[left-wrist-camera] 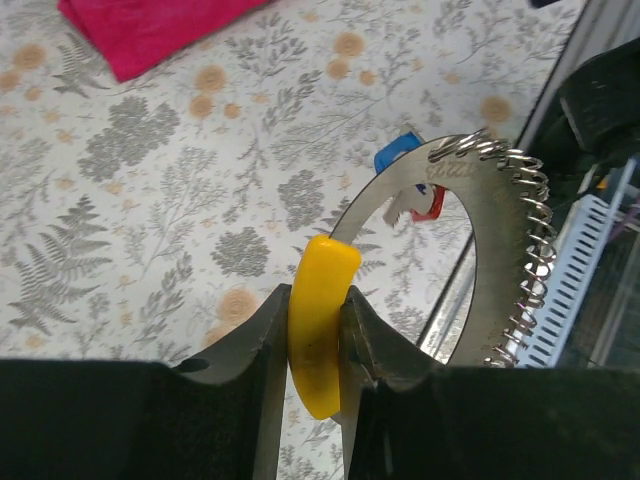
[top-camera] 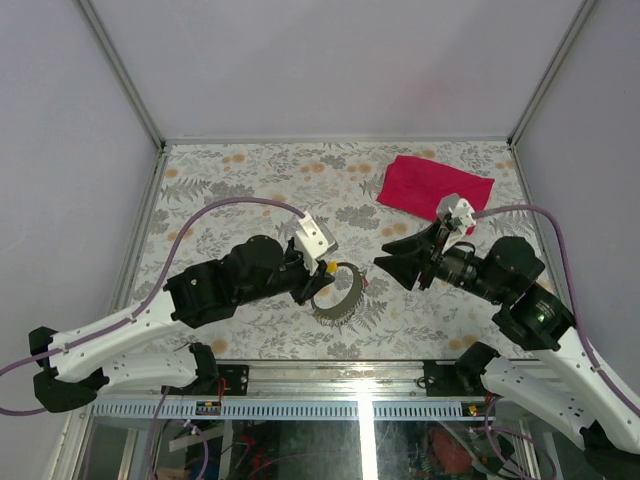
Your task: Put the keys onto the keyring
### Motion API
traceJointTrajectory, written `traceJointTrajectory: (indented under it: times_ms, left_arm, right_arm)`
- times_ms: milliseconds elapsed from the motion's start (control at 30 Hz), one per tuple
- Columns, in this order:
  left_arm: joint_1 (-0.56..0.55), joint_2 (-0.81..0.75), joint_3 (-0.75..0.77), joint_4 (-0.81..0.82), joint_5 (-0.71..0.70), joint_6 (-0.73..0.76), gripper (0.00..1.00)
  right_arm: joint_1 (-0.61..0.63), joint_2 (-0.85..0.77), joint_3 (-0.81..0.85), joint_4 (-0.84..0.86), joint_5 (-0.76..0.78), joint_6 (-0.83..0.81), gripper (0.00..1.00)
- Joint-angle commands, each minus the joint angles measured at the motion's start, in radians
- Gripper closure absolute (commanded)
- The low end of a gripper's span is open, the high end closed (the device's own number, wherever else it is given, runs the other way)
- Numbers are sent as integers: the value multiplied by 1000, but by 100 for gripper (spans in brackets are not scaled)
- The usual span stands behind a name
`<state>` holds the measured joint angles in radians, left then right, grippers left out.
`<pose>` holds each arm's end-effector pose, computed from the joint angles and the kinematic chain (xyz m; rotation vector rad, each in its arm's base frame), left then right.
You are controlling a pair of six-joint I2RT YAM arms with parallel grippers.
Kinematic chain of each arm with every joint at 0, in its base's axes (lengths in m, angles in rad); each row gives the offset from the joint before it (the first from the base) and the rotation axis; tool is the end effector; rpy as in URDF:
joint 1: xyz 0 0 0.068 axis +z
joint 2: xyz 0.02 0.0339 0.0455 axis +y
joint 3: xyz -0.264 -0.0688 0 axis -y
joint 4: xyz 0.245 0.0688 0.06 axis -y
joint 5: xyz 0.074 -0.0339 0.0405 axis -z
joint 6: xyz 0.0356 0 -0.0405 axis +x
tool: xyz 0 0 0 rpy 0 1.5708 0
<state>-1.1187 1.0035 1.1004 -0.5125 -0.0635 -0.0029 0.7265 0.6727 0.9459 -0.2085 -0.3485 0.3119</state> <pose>0.0966 -0.1937 0.3753 1.0474 1.7584 -0.6543 0.0969 0.1024 0.4088 -0.6172 1.4890 1.0807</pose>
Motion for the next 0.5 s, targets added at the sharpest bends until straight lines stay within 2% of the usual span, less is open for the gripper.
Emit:
traceJointTrajectory:
  times_ms: [0,100,233,467]
  left_arm:
    - [0,-53,-34,168,88,-55,100]
    - [1,-72,-51,196,90,-33,100]
    - [1,-130,-120,320,139,23,100]
    - [38,-122,-113,367,221,115,100]
  right_arm:
    - [5,-78,-86,191,14,-151,54]
    - [5,-146,-154,261,-23,-241,56]
    - [5,-217,-227,362,-125,-318,56]
    - [4,-219,-195,336,-279,-415,57]
